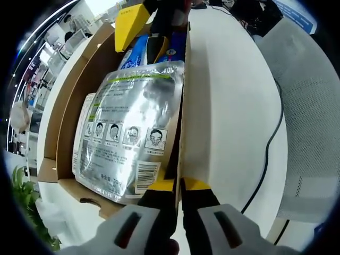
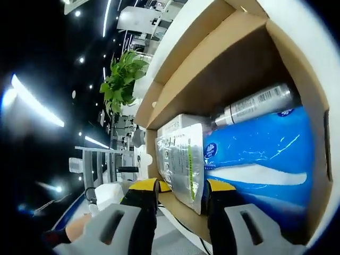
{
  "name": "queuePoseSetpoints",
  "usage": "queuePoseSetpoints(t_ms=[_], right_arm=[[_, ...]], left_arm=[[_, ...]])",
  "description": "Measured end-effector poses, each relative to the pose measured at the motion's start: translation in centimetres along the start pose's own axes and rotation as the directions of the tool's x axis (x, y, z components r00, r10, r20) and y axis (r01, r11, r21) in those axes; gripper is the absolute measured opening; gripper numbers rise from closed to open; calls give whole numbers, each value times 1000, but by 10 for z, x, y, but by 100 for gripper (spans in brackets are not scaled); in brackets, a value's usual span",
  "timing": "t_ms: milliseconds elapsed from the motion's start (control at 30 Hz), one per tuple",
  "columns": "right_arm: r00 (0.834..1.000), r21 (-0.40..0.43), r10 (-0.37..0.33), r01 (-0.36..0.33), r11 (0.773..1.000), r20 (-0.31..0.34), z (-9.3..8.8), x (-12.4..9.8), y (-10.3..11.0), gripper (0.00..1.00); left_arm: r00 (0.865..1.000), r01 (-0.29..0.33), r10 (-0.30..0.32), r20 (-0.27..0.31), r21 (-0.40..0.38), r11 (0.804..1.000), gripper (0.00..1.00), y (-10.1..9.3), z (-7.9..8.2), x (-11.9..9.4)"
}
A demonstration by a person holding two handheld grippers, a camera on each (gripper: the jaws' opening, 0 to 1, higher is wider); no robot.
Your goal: Operate the shoe box by opening the lid, removing the specified soft item, and placing it in the target area until the item is outside and the box remains undamaged.
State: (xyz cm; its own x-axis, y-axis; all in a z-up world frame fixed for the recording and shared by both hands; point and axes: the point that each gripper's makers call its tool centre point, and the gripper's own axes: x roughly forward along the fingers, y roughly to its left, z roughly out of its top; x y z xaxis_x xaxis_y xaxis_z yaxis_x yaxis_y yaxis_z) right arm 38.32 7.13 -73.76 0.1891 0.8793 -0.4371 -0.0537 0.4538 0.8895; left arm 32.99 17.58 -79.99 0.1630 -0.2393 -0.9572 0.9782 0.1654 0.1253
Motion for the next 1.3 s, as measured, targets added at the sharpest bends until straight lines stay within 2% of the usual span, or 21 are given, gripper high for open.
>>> queuePoseSetpoints(t_ms=[67,167,267,467,500,533,567,700,767,933,1067,1300], right_arm=[[1000,6,28,-28,1000,13,4,-1,5,33],[997,23,81,-81,996,-1,1,-4,18,29],[982,-12,187,-187,982,-16,-2,-6,40,27],[967,7,247,-248,969,63,10,2,59,26],[967,-8,245,-245,969,73,9,4,63,23],[968,-83,244,-239,967,61,4,9,69,20],[970,-88,239,-234,968,50,1,12,72,20],[973,-82,222,-216,973,69,6,23,76,20],[976,-47,189,-185,982,105,15,26,70,20],[986,-36,142,-139,990,91,18,28,59,19],[991,-18,85,-84,996,100,21,30,44,12],[992,-14,75,-74,997,100,19,31,40,6]], left_arm=[[1000,-1,1,0,0,1000,2,0,0,0],[1000,1,-1,-1,1,1000,2,0,0,0],[1000,1,-1,-1,0,1000,2,0,0,0],[1000,-4,4,0,-4,1000,2,0,0,0],[1000,-5,5,0,-5,1000,2,0,0,0],[1000,-6,6,1,-5,1000,2,1,0,0],[1000,-6,6,1,-5,1000,2,1,0,0],[1000,-9,9,2,-5,1000,2,1,0,0],[1000,-8,8,2,-6,1000,2,1,0,0],[1000,-6,6,1,-5,1000,2,1,0,0],[1000,-4,4,1,-4,1000,2,0,0,0],[1000,-4,4,1,-3,1000,2,-1,0,1]])
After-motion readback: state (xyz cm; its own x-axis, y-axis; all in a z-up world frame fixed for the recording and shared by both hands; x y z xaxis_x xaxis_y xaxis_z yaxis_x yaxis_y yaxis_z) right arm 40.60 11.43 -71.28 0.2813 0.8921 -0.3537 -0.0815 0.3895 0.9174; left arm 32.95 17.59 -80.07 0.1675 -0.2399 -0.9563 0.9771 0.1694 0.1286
